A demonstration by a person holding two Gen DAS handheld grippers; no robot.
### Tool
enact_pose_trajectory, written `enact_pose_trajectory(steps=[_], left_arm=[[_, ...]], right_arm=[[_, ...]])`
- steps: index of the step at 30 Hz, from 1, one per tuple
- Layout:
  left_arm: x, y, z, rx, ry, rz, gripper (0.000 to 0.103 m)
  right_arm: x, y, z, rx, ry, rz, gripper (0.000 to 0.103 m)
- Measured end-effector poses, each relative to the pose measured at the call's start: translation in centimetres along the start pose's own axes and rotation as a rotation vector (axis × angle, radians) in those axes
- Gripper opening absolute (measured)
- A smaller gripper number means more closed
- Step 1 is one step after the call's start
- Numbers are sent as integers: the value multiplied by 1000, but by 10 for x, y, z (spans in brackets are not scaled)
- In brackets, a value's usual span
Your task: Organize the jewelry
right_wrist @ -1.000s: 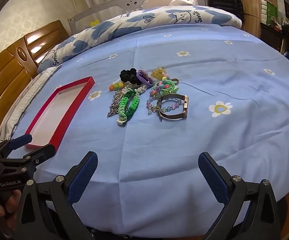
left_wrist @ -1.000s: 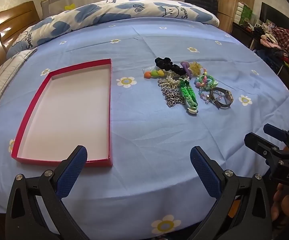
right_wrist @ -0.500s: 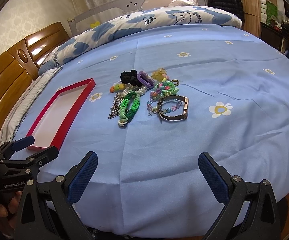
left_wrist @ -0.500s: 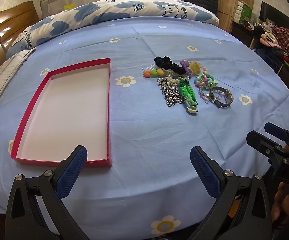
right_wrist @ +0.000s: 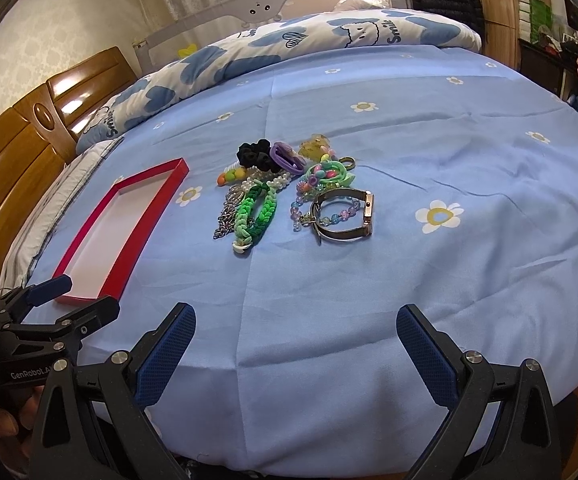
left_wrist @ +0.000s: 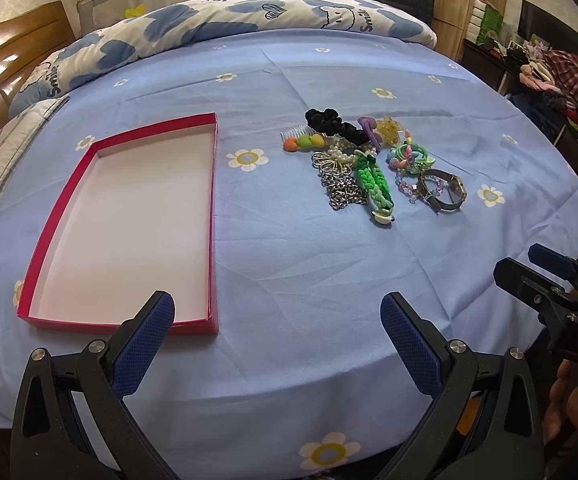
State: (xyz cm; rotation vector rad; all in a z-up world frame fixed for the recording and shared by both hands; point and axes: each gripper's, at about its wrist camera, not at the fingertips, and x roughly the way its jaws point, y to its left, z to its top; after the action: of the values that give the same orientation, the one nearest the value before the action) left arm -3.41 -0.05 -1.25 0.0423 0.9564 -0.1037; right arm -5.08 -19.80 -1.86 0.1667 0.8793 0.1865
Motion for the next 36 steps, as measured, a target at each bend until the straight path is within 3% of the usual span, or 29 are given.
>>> enact_pose_trajectory(steps=[14, 20, 26, 36], left_arm=[[18, -4, 28, -30, 27, -119, 103], [34, -21, 50, -25, 37, -172, 99], [60, -37, 67, -27, 88, -231, 74], [96, -54, 82, -39, 159, -255, 60]], right_arm=[[6, -16, 12, 17, -26, 1, 98], [19, -40, 29, 80, -28, 11, 82], [37, -58, 44, 115, -9, -13, 51], [62, -65, 66, 119, 24, -4, 42]])
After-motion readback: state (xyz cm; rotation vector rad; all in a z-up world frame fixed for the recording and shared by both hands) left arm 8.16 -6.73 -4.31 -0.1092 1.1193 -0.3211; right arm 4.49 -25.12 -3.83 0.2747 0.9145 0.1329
